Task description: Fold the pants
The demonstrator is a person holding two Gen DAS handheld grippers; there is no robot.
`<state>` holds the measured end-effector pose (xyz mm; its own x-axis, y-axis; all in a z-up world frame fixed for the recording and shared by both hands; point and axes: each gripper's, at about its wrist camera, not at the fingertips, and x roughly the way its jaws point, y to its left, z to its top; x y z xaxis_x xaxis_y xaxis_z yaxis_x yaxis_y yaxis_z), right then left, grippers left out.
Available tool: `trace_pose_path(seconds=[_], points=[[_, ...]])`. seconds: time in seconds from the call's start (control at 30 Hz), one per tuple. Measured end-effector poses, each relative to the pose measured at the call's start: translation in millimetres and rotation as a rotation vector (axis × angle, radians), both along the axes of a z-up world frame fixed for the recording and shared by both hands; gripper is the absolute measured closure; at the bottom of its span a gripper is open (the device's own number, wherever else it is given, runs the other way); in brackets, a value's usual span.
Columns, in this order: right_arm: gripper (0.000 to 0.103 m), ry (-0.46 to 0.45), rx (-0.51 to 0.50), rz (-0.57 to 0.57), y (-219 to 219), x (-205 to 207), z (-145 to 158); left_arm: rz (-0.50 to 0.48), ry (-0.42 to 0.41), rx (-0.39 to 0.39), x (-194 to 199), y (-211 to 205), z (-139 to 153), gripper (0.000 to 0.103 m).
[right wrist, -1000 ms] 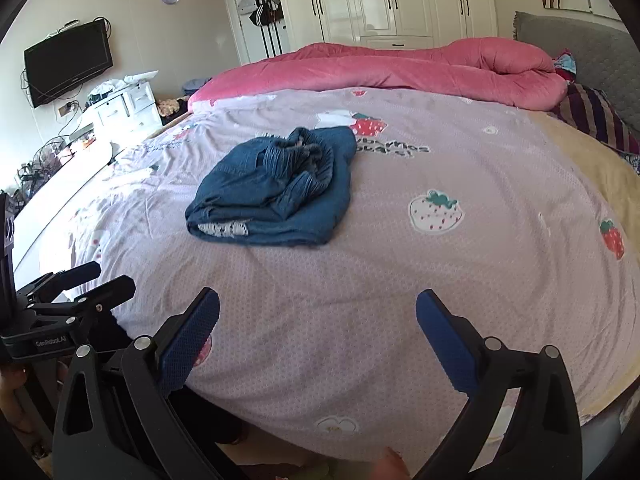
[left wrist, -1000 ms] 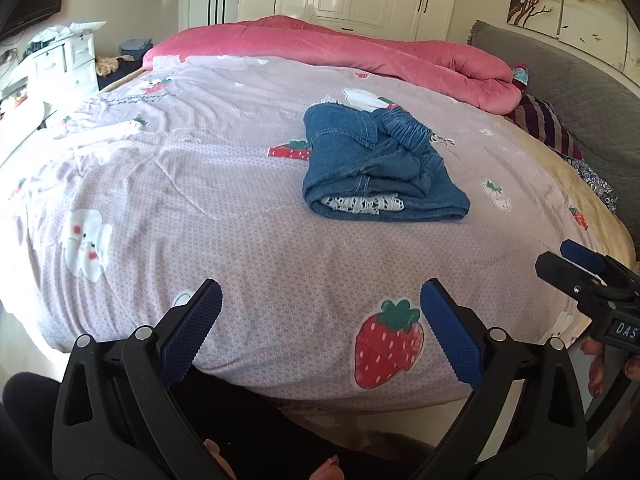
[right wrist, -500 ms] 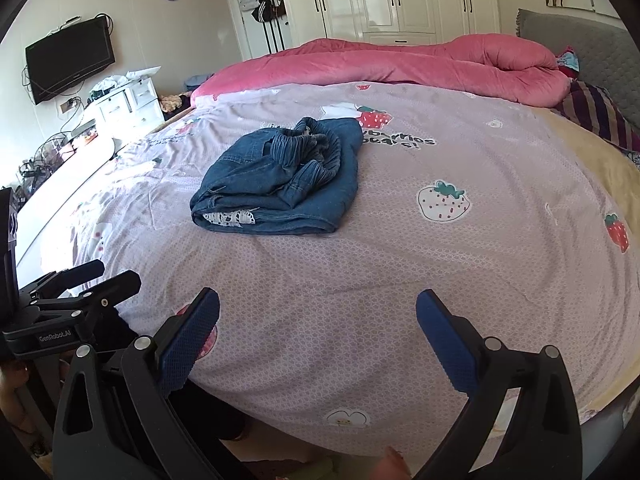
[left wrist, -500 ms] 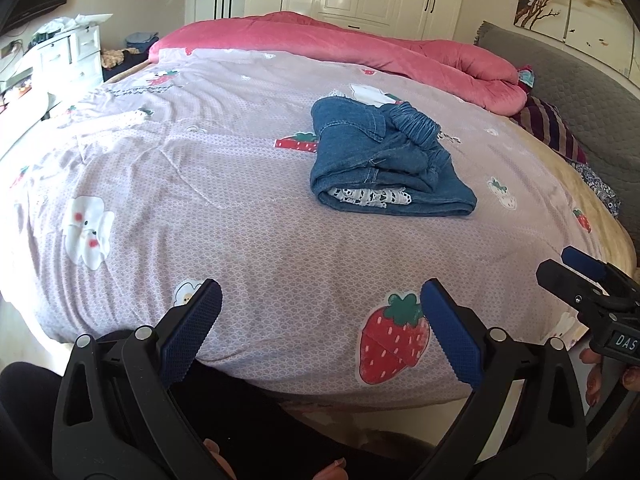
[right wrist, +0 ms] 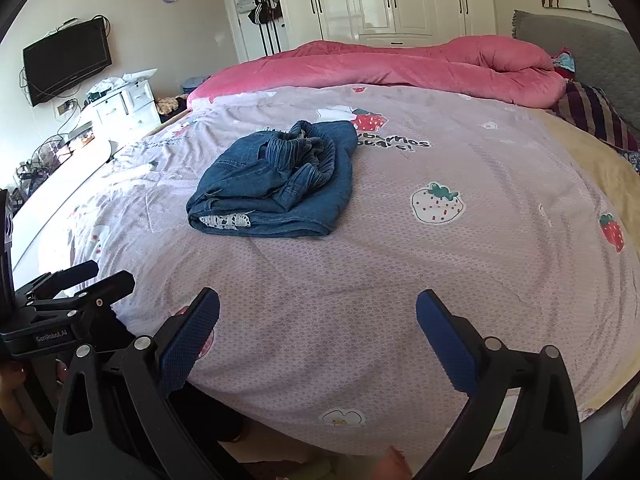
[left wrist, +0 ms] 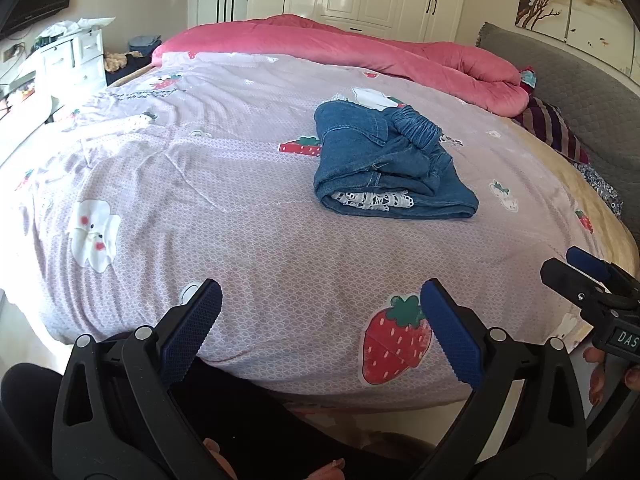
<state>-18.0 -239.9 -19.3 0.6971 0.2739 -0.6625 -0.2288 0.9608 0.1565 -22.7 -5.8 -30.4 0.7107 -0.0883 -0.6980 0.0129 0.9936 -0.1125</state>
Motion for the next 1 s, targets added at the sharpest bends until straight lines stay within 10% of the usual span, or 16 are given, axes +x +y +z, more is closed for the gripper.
trace_pose_path(seconds=[1.0], points=[[0.005, -0.006, -0.030, -0.001, 3.7, 0.8, 0.8, 0.005, -0.007, 0.030, -1.3, -1.6, 3.0, 0.010]])
